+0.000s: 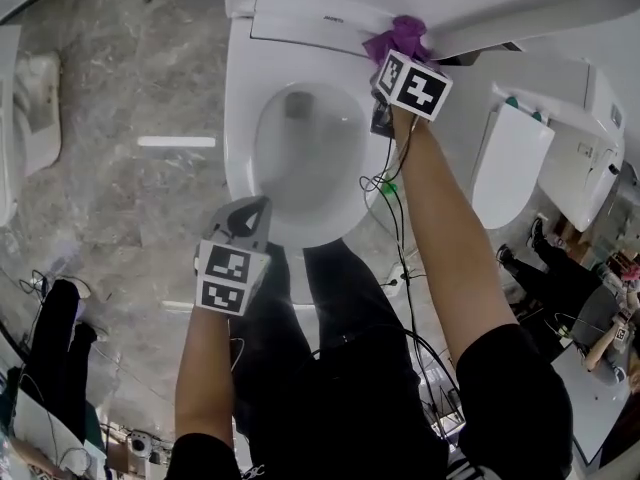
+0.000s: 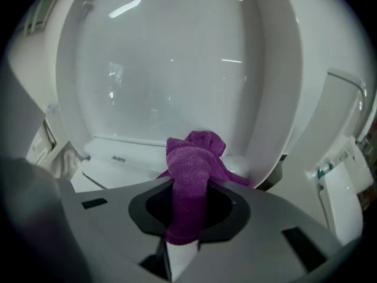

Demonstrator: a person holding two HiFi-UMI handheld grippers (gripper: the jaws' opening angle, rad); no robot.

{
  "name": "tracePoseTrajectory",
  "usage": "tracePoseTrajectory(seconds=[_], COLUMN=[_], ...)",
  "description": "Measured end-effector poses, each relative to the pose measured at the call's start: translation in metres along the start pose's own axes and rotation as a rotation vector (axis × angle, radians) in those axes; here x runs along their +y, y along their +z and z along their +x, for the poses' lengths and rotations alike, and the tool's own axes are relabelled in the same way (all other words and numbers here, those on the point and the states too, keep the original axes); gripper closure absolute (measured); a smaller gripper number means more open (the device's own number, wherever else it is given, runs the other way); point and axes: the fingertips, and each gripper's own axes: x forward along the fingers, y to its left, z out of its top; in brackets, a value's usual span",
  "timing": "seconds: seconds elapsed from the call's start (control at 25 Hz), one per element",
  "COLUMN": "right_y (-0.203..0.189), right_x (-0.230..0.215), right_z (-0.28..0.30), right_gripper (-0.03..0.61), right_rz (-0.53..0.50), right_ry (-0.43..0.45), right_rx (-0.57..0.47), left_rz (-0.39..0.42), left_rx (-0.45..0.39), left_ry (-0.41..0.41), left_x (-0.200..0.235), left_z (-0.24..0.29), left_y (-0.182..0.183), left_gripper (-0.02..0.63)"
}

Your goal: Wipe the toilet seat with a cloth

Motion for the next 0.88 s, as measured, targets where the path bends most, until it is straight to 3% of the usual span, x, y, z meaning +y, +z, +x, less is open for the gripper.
tracePoseTrajectory(seconds=[0.12, 0.24, 0.64, 0.88], right_y=[0.010, 0.025, 0.039, 0.038], right_x=[-0.001, -0.009, -0.014, 0.000], right_z=[-0.001, -0.003, 0.012, 0.015], right_gripper=[0.494, 0.494, 0.495, 0.495], right_rz=[0.161, 0.235, 0.135, 0.184], right_ry=[0.021, 0.017, -0.120, -0.141], right_rx=[-0.022, -0.059, -0.058, -0.073], left_rz=[0.011, 0.008, -0.007, -0.021], left_rx=[0.010, 0.023, -0.002, -0.008], left_ry=[-0.008, -0.013, -0.031, -0.043], left_x=[0.013, 0.025, 0.064, 0.076], left_z=[-0.004, -0.009, -0.022, -0.019], left_y=[-0.007, -0.016, -0.013, -0.015], left_gripper=[0.611, 0.611, 0.611, 0.611])
